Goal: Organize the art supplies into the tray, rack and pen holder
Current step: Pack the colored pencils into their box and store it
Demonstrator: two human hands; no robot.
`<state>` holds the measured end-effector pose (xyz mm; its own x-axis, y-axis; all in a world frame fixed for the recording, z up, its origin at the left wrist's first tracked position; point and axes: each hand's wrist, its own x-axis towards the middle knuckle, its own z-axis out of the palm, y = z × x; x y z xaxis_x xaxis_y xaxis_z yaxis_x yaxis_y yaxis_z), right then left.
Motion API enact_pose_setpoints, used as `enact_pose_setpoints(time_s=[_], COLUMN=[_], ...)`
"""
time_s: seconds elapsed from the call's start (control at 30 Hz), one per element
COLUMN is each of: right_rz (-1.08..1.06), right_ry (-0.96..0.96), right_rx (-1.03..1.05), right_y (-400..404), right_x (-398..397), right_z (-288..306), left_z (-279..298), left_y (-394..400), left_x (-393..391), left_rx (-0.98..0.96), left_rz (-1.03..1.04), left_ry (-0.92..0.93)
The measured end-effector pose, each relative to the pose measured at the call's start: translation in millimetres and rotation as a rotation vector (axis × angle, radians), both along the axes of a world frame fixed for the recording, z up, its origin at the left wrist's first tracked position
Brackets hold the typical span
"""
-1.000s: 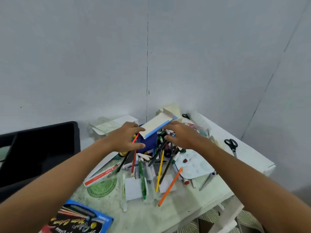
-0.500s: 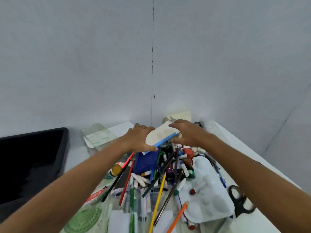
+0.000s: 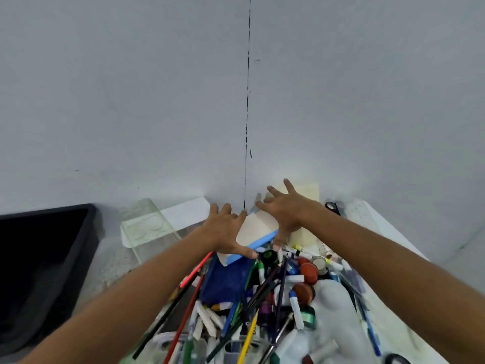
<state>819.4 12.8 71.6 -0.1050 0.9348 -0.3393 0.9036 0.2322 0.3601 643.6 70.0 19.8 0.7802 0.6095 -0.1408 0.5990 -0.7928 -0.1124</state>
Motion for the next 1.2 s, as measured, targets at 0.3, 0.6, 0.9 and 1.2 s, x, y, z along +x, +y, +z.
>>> enact_pose_setpoints(time_s=[0.3, 0.6, 0.9, 1.2], right_rz=[0.059, 0.176, 0.299, 0.392], right_ry=[0.11, 0.287, 0.369, 0.406], right_rx=[0.141, 0.231, 0.223, 0.197], right_y=[-17, -73, -115, -133], right_x=[29, 12, -84, -204], right_z=[29, 42, 36, 16], left_z=[35, 60, 69, 58], left_y=[-16, -76, -139, -185], left_x=[8, -33, -139, -260], left_rx=[0.117, 0.128, 0.134, 0.118], left_rz=[-0.009, 0.054, 0.162, 0.259], left_ry=[-0.16, -0.22, -0.155, -0.125])
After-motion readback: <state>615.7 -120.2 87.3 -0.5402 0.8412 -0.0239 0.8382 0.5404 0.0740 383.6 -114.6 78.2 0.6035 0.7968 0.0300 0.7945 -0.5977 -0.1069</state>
